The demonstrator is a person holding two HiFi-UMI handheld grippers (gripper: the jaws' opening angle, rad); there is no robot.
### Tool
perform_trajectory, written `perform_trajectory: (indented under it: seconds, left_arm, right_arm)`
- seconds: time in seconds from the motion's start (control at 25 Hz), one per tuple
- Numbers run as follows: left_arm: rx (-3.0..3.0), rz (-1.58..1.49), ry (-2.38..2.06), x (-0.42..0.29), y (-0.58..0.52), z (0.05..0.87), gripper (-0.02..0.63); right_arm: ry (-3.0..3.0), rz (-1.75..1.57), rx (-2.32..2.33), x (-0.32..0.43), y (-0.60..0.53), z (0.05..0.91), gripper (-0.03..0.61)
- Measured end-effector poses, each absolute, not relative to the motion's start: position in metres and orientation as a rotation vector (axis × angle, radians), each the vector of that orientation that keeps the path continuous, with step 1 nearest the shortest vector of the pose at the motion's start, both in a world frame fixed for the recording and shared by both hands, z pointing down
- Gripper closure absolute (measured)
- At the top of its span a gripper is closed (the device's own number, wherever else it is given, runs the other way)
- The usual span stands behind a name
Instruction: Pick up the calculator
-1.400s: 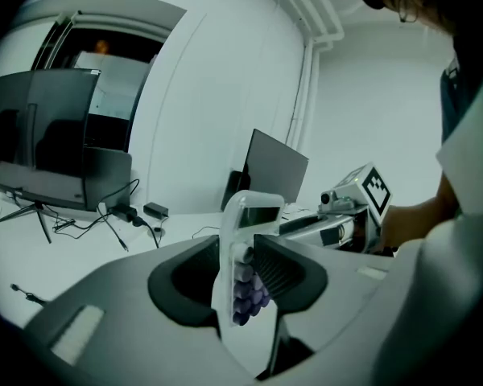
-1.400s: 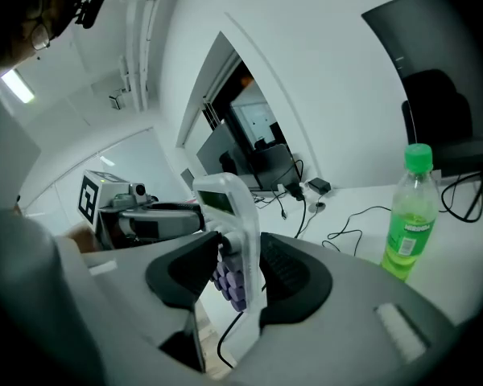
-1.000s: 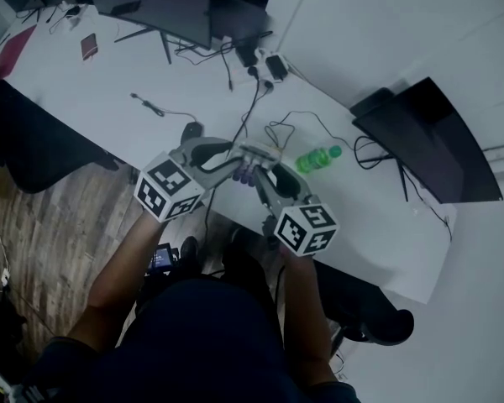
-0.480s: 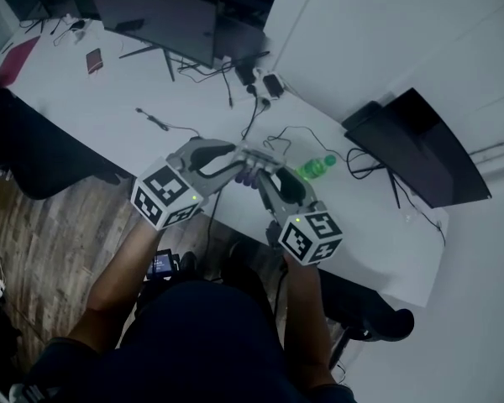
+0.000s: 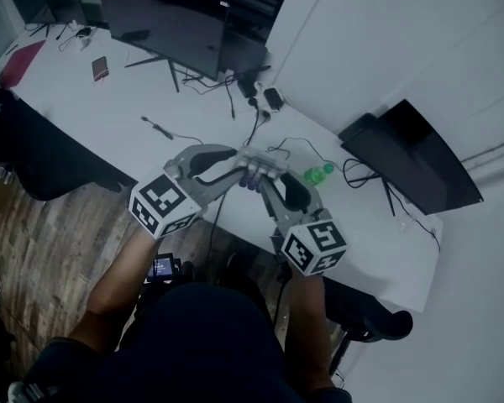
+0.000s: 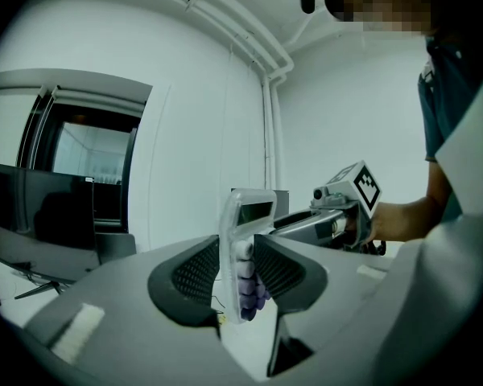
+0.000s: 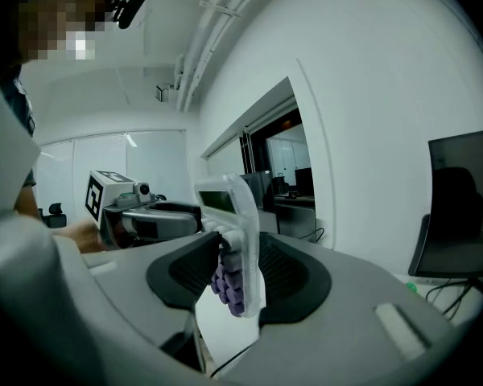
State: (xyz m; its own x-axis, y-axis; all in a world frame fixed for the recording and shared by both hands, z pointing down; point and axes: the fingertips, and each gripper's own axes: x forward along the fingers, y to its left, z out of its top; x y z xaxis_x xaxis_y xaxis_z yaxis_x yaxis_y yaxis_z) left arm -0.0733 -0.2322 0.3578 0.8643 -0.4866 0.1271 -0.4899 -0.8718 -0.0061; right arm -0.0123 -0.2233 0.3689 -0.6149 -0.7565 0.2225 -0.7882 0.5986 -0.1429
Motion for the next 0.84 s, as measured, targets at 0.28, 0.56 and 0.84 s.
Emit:
perform_trajectory:
  seconds: [0.28, 0.56, 0.84]
  left_arm:
    - [3.025, 0.168, -0.782, -0.083, -0.222, 0.351, 0.483]
    - [3.033, 0.154, -0.774, -0.087, -0.218, 0.348, 0.483]
    - [3.031, 0.159, -0.76, -0.087, -0.219, 0.35, 0.483]
  right_arm:
    - [-2.675, 0.3, 1.305, -0.021, -0.213, 0.359, 0.411]
    - [-2.664, 0.286, 1.315, -0.026, -0.209, 0.357, 0.411]
    - [-2.65, 0.296, 1.324, -0.026, -0.209, 0.358, 0.411]
